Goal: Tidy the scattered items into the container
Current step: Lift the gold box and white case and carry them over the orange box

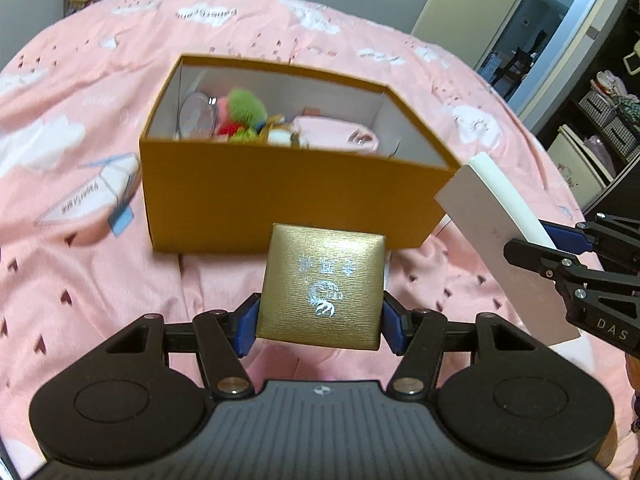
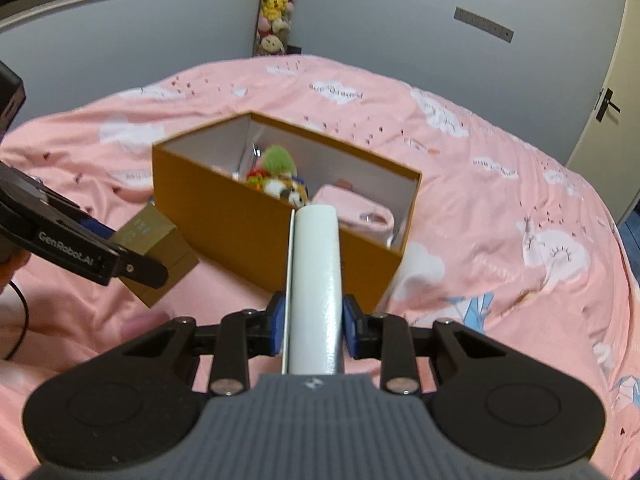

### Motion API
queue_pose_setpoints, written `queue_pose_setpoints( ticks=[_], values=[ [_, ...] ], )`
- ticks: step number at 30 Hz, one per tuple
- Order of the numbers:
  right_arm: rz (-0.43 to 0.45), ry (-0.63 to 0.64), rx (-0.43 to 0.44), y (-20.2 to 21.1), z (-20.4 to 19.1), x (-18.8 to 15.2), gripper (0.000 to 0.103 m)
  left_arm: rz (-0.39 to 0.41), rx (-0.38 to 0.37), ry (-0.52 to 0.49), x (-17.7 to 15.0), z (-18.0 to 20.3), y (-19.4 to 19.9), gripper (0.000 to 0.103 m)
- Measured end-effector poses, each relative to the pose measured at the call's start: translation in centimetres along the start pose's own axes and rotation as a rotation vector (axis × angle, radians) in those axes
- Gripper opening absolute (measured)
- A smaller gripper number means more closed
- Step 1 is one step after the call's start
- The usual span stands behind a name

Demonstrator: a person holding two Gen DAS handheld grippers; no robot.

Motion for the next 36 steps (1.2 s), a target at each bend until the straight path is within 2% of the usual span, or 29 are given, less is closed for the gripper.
queue_pose_setpoints(
  ticks=[9,20,24,29,36],
  values=[
    [0.07,-0.013,0.027,1.9,1.2,4.0,0.031,0.064,-0.037,-0.054,3.5,1.2,3.1,0.07],
    [0.096,-0.076,-0.002,0.1,4.2,10.0,0.031,0.127,-0.063,-0.065,10.0,1.0,4.6,0.07],
    [0.069,-0.104,-0.012,-2.2,5.2,12.1,0.031,0.106,-0.095,-0.036,12.1,0.2,3.5,0.07],
    [0.003,-0.14,-0.039,-6.3,5.9,13.7,0.031,0.085,-0.074,-0.022,13.8,-0.7,1.2,0.07],
    [-0.087,-0.175,-0.099,-11.6,6.2,14.6,0.031,0.044,-0.07,0.016,14.3,-2.2,-1.3,0.07]
  ],
)
Point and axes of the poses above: each gripper's, at about its wrist camera, not at the fingertips, and y roughly against the way its jaws point, z to its right, x to its top, the point moved 5 cm from there along -y, roughly the way its jaws point, and after that the axes turned 10 degrees about -z, right-handed, at the moved point
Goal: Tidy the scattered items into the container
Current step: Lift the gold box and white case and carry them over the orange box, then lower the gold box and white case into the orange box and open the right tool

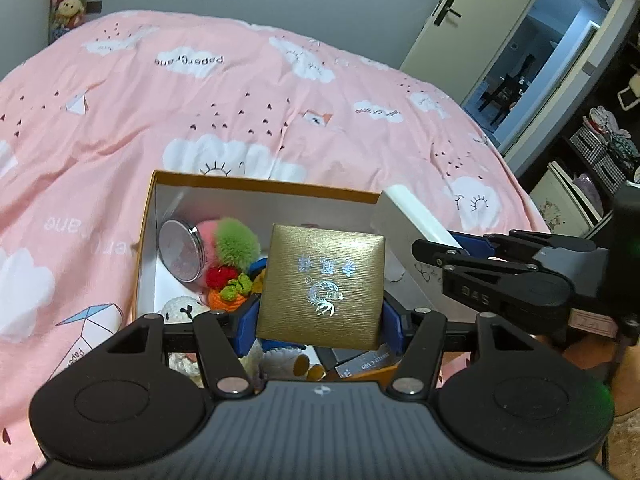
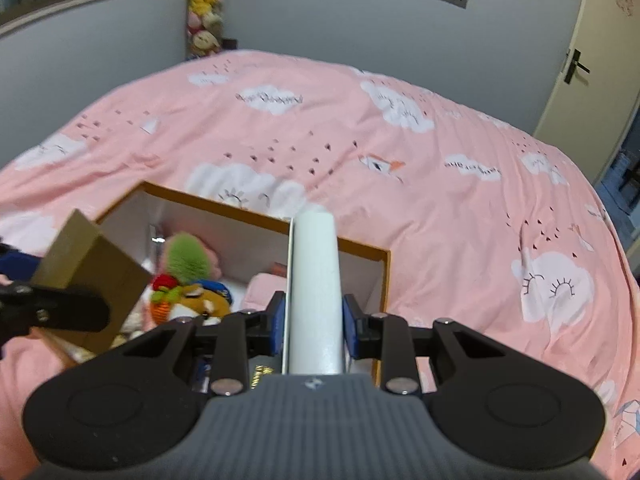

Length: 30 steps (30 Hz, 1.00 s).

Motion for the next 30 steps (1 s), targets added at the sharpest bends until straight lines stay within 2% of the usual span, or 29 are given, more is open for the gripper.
queue_pose_setpoints(
  ticks=[7,15,20,24,30],
  values=[
    [-0.104,-0.045,-0.038,-4.4,0.0,-0.1,0.031,-0.023,-0.018,0.007,0.1,-0.6,-1.2,0.07],
    [-0.186,-0.038,-0.095,-7.1,-0.6,-1.0,0.031,-0.037,-0.034,0.007,0.5,-0.9,-2.2,0.07],
    [-0.239,-0.045,-0.074,-8.2,-0.6,-1.9,0.032,-0.051,-0.038,0.004,0.6,-0.9,-3.0,0.07],
    [-0.237,-0.009,-0.089,-8.1,-0.9,-1.7,0.032,-0.057,-0.045,-0.003,0.7,-0.7,-3.3,0.07],
    [-0.181,0.037,-0.1,-6.7,-0.5,-0.8,0.04,-0.061,-0.047,-0.014,1.1,-0.4,-3.8,0.07]
  ],
)
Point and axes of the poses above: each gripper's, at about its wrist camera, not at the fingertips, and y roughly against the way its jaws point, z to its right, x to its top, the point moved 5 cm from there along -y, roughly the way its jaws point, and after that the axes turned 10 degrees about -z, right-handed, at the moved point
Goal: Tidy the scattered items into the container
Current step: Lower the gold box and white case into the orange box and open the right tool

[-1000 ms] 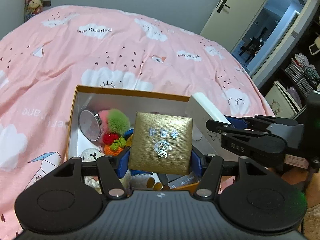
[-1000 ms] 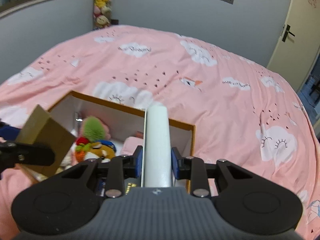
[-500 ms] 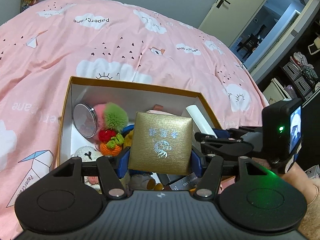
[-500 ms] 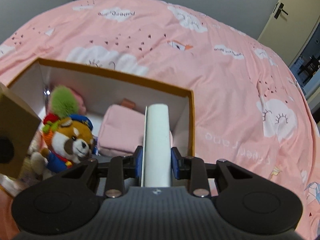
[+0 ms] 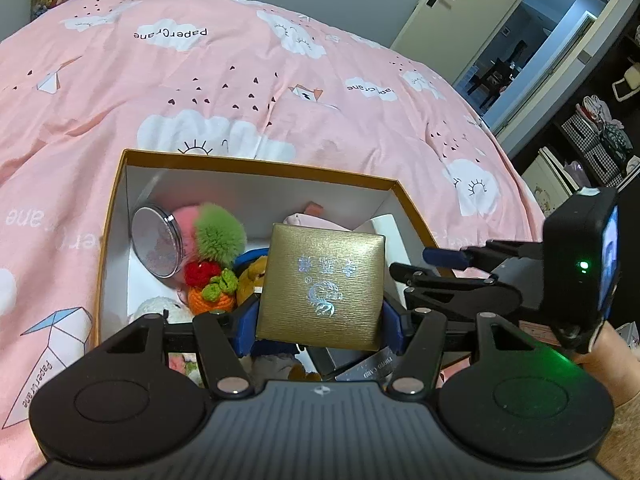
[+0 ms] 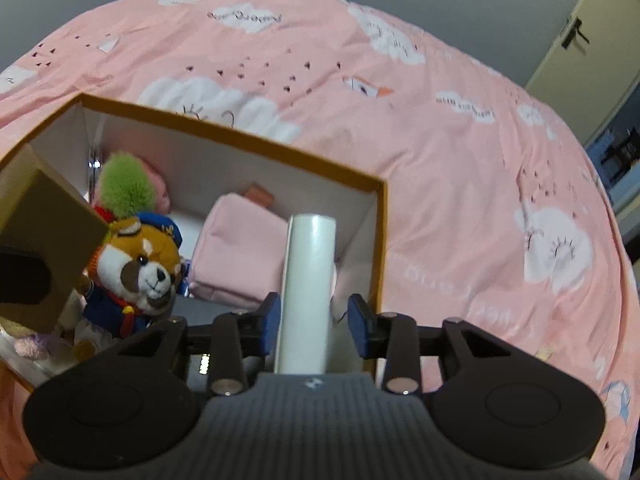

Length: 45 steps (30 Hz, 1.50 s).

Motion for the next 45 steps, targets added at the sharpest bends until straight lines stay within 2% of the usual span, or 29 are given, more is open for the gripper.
queue_pose_setpoints(
  ticks=[4,6,8,12,16,19,26,29,33,37,42,45],
  values=[
    [0.048,0.055,-0.006,0.3,0.1,0.3,0.038,-0.004,-0.002,-0.007,0.2,0.2,-0.4,0.07],
    [0.044,0.071,-0.01,-0.1,0.1,0.3,0.024,-0.007,-0.003,-0.014,0.4,0.4,-0.5,0.07],
    [0.047,0.083,-0.01,-0.5,0.2,0.2,0.02,-0.009,-0.003,-0.019,0.5,0.5,-0.7,0.07],
    [0.021,0.122,-0.063,-1.5,0.3,-0.3,0.01,-0.015,-0.005,-0.03,0.8,0.9,-1.3,0.07],
    [0.027,0.144,-0.058,-1.6,0.3,-0.6,0.01,-0.033,-0.011,-0.042,0.9,1.5,-2.1,0.07],
    [0.047,0.119,-0.018,-1.1,0.6,-0.7,0.01,-0.047,-0.018,-0.058,0.8,2.4,-2.7,0.07],
    [0.125,0.122,-0.008,0.8,1.0,-1.7,0.011,-0.102,-0.011,-0.076,0.7,3.9,-4.7,0.07],
    [0.154,0.139,-0.016,1.3,0.8,-2.1,0.013,-0.123,-0.016,-0.05,0.6,4.1,-5.9,0.07],
    [0.199,0.17,-0.04,2.1,0.9,-2.6,0.026,-0.137,-0.009,0.005,0.5,4.0,-7.7,0.07],
    [0.228,0.179,-0.035,2.6,1.3,-3.2,0.027,-0.133,0.003,0.069,0.1,3.9,-8.8,0.07],
    [0.253,0.19,-0.051,2.6,1.4,-4.3,0.033,-0.115,0.054,0.115,-0.5,4.0,-9.6,0.07],
    [0.274,0.196,-0.045,2.7,1.3,-4.9,0.037,-0.116,0.049,0.133,-1.0,3.9,-10.1,0.07]
  ],
)
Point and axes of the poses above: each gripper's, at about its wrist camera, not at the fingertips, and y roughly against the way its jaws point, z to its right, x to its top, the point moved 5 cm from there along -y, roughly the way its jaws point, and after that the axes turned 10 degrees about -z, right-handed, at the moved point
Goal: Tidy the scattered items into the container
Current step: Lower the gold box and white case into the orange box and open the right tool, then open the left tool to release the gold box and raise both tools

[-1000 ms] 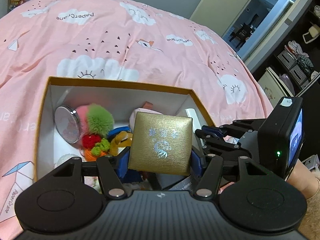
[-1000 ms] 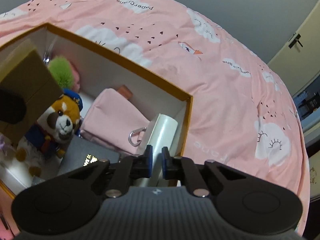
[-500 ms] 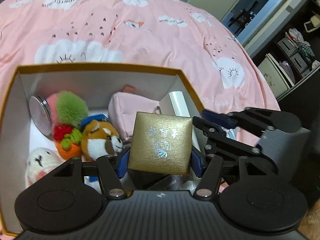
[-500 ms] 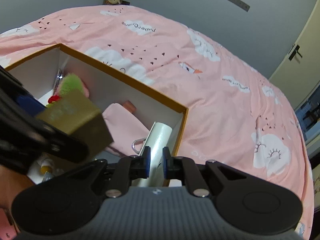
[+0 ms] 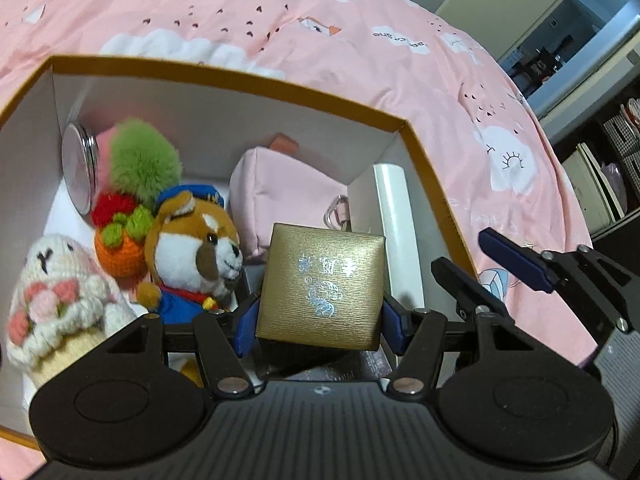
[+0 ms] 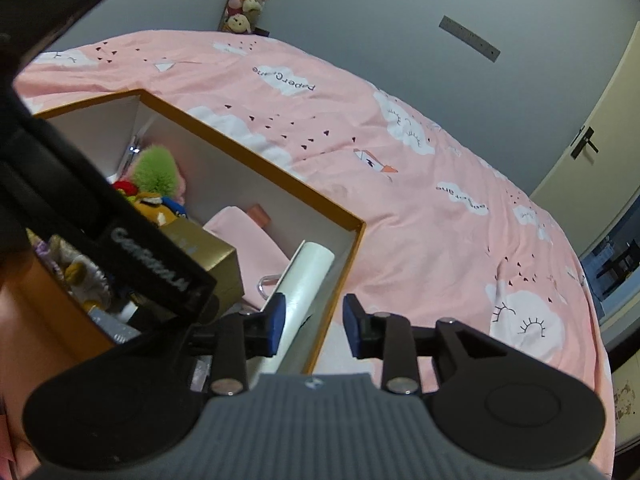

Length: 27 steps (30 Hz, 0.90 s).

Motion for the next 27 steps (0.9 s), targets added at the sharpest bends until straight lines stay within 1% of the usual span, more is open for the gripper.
queue_pose_setpoints(
  ticks=[2,6,10,16,19,21,23,27],
  values=[
    [0.013,-0.001,-0.008,0.2,-0.1,-0.4,0.039,0.001,-0.005,0.012,-0.3,-0.2,-0.3,0.069],
    [0.017,-0.021,-0.012,0.3,-0.1,-0.8,0.04,0.017,-0.006,0.003,-0.5,-0.2,-0.4,0.07],
    [0.016,-0.043,-0.015,0.3,0.1,-0.9,0.042,0.027,-0.013,0.001,-0.7,0.0,-0.2,0.075],
    [0.028,-0.074,-0.023,0.7,0.1,-1.2,0.044,0.093,-0.033,0.022,-1.1,0.0,0.4,0.076],
    [0.032,-0.088,-0.021,0.8,0.1,-1.4,0.046,0.119,-0.018,0.008,-1.3,0.2,1.0,0.076],
    [0.035,-0.094,-0.02,1.0,0.1,-1.5,0.05,0.129,-0.017,0.005,-1.5,0.3,1.4,0.076],
    [0.036,-0.095,-0.02,1.1,0.1,-1.5,0.052,0.134,-0.016,-0.001,-1.6,0.6,1.8,0.076],
    [0.041,-0.083,-0.023,1.4,-0.2,-1.6,0.052,0.157,0.039,-0.028,-2.2,1.1,2.5,0.076]
  ],
)
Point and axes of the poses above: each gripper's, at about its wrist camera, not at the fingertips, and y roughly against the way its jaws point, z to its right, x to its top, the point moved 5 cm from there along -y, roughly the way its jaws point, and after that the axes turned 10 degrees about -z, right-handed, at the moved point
